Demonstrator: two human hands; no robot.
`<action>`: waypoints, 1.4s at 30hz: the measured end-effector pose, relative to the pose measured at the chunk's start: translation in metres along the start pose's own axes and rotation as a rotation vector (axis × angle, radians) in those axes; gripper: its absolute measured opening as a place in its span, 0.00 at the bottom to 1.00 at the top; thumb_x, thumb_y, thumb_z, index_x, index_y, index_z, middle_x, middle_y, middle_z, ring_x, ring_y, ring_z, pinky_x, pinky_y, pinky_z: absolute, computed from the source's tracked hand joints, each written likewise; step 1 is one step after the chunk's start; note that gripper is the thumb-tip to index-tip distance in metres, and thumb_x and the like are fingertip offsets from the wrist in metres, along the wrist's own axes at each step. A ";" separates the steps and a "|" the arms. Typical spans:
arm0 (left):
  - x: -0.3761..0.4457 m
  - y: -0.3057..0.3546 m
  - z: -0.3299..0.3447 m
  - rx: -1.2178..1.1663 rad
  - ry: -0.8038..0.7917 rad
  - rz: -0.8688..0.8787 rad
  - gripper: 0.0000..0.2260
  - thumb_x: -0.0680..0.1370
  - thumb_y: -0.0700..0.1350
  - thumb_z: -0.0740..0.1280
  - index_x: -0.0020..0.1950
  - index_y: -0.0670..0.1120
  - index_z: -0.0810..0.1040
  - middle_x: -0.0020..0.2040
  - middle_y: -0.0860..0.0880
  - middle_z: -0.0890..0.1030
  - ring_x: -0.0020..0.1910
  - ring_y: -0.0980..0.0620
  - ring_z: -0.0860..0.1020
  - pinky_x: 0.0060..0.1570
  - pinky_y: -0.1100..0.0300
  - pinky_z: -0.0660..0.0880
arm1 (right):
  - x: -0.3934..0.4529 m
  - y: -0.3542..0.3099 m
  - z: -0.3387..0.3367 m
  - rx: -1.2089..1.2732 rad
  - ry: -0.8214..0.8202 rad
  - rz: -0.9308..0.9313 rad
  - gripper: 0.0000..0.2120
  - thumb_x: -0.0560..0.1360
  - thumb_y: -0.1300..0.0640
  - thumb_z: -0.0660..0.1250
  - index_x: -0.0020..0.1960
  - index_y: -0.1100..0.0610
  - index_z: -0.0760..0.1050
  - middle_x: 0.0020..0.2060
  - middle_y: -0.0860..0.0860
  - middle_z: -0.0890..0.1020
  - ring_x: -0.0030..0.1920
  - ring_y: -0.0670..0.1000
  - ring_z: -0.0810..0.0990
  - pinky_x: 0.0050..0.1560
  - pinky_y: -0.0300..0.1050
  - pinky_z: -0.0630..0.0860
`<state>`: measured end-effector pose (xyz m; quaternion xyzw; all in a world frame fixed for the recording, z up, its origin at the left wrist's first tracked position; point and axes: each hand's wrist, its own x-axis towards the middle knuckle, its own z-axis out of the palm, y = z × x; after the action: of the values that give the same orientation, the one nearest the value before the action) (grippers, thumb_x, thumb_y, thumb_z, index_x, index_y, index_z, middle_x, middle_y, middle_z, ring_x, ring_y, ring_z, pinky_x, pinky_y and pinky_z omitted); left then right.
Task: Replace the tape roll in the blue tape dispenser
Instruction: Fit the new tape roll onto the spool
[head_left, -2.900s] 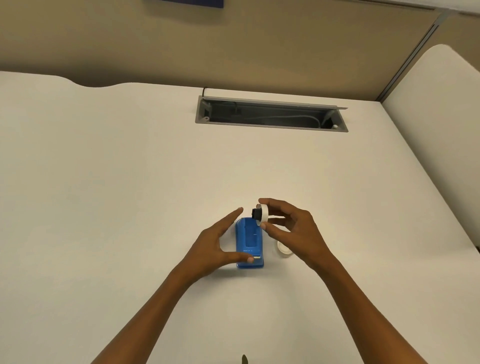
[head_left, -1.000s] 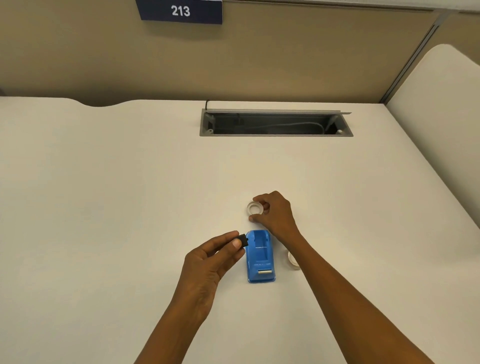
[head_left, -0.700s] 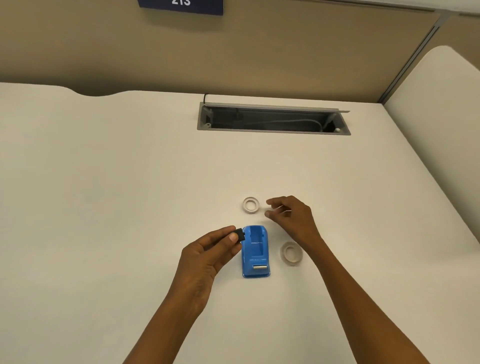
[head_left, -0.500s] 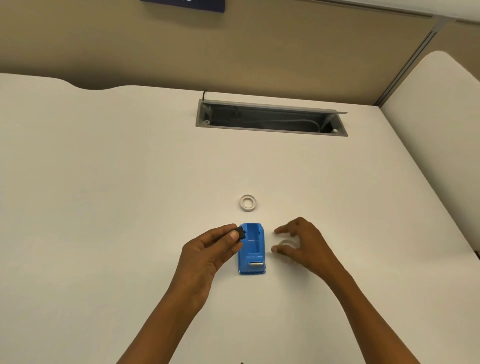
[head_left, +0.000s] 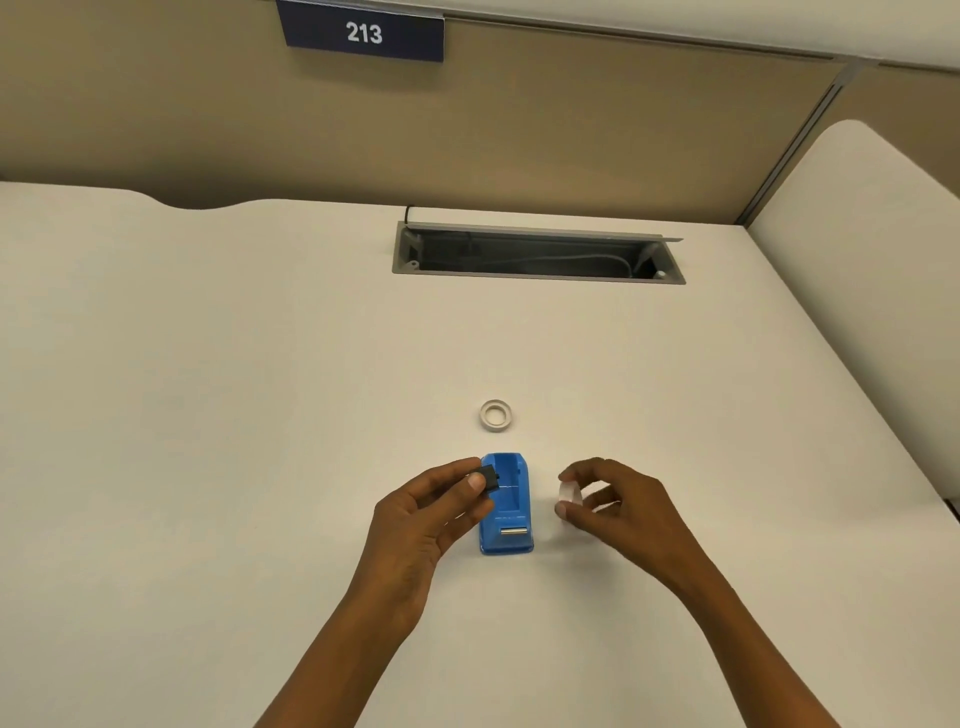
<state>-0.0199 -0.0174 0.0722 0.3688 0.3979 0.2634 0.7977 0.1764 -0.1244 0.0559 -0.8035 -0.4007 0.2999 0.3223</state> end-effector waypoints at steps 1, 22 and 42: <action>-0.001 0.001 0.001 0.014 -0.014 0.012 0.15 0.61 0.48 0.75 0.47 0.49 0.85 0.47 0.48 0.86 0.48 0.49 0.84 0.40 0.65 0.79 | -0.004 -0.005 -0.002 0.096 0.007 -0.001 0.10 0.70 0.52 0.73 0.50 0.46 0.78 0.48 0.46 0.82 0.40 0.47 0.83 0.39 0.33 0.78; -0.015 0.011 0.021 0.300 -0.159 0.084 0.15 0.66 0.47 0.72 0.52 0.49 0.83 0.49 0.46 0.86 0.50 0.46 0.83 0.62 0.45 0.74 | -0.029 -0.052 -0.010 0.577 -0.116 -0.122 0.18 0.64 0.50 0.74 0.53 0.45 0.80 0.49 0.45 0.85 0.48 0.49 0.84 0.46 0.36 0.78; -0.022 0.007 0.023 0.440 -0.061 0.129 0.09 0.69 0.43 0.72 0.49 0.49 0.85 0.45 0.49 0.85 0.48 0.53 0.82 0.57 0.54 0.76 | -0.029 -0.052 0.002 0.548 -0.154 -0.159 0.23 0.63 0.67 0.77 0.53 0.50 0.82 0.48 0.47 0.83 0.49 0.53 0.84 0.47 0.45 0.82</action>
<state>-0.0133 -0.0376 0.0967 0.5665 0.3968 0.2095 0.6912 0.1377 -0.1237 0.1004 -0.6275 -0.3897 0.4307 0.5184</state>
